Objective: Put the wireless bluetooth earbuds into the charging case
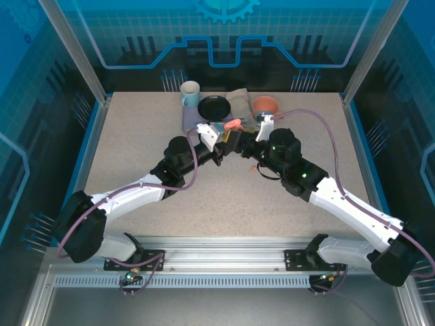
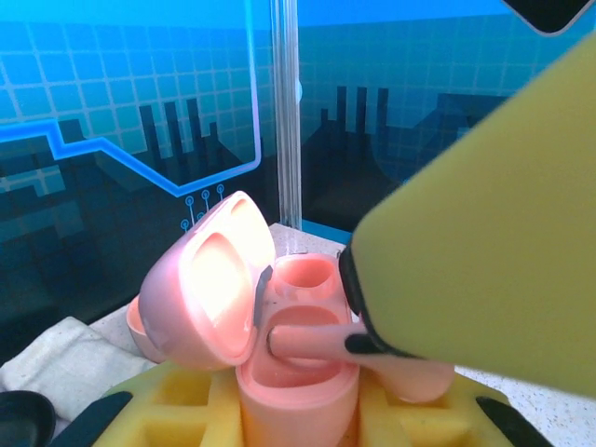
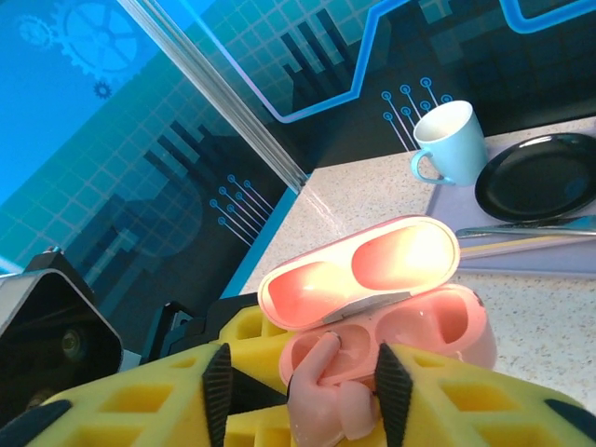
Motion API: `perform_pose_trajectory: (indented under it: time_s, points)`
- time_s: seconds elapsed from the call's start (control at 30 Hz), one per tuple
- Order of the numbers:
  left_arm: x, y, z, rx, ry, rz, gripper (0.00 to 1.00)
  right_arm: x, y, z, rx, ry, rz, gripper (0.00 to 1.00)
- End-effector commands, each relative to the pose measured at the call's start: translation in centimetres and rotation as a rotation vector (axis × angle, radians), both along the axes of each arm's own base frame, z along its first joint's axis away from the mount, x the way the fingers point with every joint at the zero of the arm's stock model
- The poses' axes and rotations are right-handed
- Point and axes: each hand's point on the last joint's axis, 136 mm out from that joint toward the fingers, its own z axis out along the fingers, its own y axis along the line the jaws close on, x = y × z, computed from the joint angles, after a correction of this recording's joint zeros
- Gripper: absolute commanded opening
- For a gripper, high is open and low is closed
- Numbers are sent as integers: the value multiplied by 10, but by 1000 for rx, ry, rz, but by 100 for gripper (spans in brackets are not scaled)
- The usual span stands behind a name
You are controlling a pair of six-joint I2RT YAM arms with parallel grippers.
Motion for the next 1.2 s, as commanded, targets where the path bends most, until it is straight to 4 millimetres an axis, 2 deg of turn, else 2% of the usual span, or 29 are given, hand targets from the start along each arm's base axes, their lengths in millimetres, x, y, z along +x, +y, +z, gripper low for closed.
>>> perform_pose_trajectory:
  time_s: [0.0,0.1,0.2,0.53,0.87,1.17]
  points:
    - [-8,4,34,-96,-77,-5,0,6,-6,-2,-14,45,-16,54]
    - [-9,5,33,-103,-74,-3,0,9,-11,6,6,40,-28,59]
    - [-9,7,33,-104,-71,1,0,9,-14,12,22,39,-26,60]
    - [-8,8,29,-104,-62,11,0,10,-7,1,23,92,1,58]
    - [-5,9,22,-92,-47,24,0,6,6,-2,30,117,53,49]
    - [-4,9,14,-83,-29,27,0,9,10,7,48,116,57,32]
